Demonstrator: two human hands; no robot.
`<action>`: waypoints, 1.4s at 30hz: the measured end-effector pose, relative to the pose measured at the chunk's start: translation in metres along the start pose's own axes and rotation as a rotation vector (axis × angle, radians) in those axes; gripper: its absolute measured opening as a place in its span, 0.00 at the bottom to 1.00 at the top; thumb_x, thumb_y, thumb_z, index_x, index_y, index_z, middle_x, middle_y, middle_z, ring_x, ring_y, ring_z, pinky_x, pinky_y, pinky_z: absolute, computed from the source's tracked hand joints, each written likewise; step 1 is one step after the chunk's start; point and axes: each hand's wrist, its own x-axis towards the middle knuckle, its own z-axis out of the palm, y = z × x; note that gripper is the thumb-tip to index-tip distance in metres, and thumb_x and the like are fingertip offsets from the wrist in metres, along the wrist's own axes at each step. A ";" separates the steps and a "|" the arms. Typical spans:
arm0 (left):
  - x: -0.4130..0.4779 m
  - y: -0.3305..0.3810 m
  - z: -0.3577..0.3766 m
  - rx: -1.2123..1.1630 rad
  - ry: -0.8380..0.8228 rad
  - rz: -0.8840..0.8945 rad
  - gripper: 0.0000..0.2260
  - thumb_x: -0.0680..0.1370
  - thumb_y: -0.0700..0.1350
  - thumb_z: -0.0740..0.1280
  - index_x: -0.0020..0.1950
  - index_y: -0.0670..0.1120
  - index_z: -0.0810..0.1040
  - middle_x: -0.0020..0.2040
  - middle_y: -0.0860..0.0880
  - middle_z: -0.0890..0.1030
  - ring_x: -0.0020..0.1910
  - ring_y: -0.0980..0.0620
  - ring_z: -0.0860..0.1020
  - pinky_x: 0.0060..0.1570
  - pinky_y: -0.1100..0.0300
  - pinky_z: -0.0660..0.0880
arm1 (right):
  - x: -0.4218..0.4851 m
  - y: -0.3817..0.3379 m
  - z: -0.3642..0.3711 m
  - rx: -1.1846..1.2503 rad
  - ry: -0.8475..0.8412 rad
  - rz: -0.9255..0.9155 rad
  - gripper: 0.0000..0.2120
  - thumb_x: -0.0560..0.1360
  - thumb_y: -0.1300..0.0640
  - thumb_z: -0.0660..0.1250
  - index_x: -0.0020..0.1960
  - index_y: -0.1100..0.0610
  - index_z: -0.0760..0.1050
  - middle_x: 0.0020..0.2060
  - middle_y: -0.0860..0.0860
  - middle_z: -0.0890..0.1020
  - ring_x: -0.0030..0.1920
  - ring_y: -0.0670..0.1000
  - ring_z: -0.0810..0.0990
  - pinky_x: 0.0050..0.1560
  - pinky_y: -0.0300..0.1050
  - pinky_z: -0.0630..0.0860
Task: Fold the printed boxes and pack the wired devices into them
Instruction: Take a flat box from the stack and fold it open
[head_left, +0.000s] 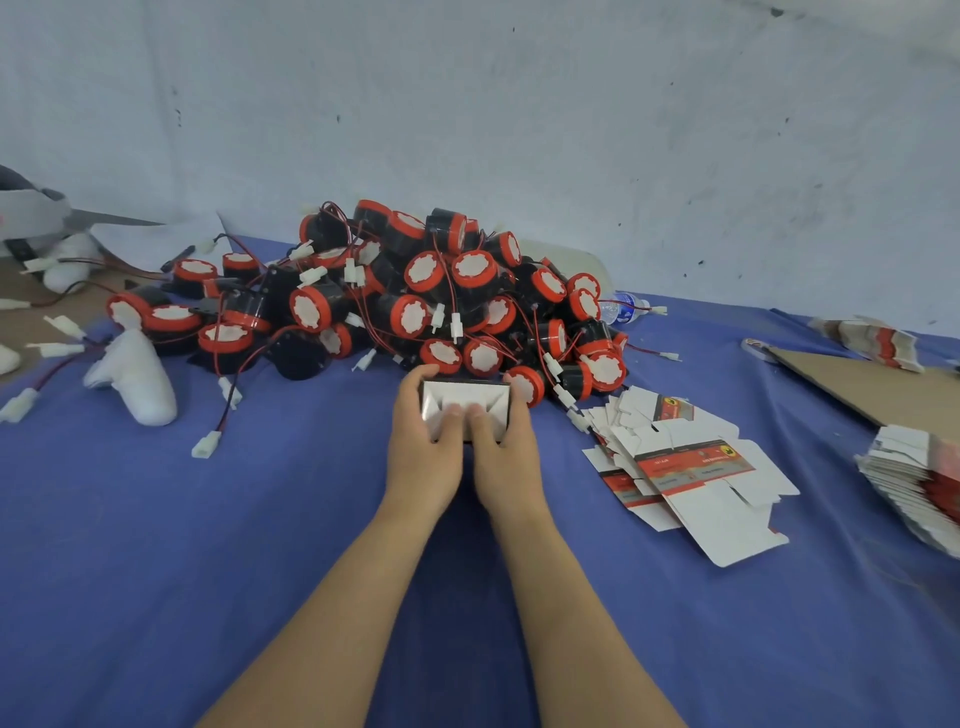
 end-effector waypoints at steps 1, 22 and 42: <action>0.000 0.000 0.000 -0.023 0.016 -0.018 0.18 0.80 0.38 0.61 0.65 0.57 0.67 0.61 0.54 0.74 0.56 0.58 0.76 0.47 0.67 0.74 | 0.000 0.001 0.001 0.006 -0.018 0.013 0.25 0.80 0.56 0.60 0.74 0.43 0.60 0.60 0.46 0.77 0.58 0.46 0.78 0.56 0.42 0.76; 0.011 -0.007 -0.003 -0.174 -0.072 -0.304 0.10 0.83 0.47 0.57 0.60 0.56 0.75 0.57 0.50 0.80 0.55 0.49 0.80 0.57 0.49 0.78 | 0.000 -0.018 -0.007 0.262 -0.165 -0.045 0.11 0.75 0.52 0.69 0.57 0.50 0.77 0.46 0.40 0.84 0.50 0.39 0.82 0.44 0.30 0.76; 0.012 0.003 -0.017 -0.255 -0.015 -0.347 0.16 0.72 0.58 0.71 0.55 0.56 0.72 0.53 0.50 0.81 0.48 0.54 0.82 0.39 0.63 0.80 | -0.010 -0.026 -0.004 -0.563 -0.317 -0.274 0.15 0.76 0.67 0.57 0.56 0.57 0.77 0.40 0.46 0.80 0.39 0.42 0.77 0.35 0.29 0.71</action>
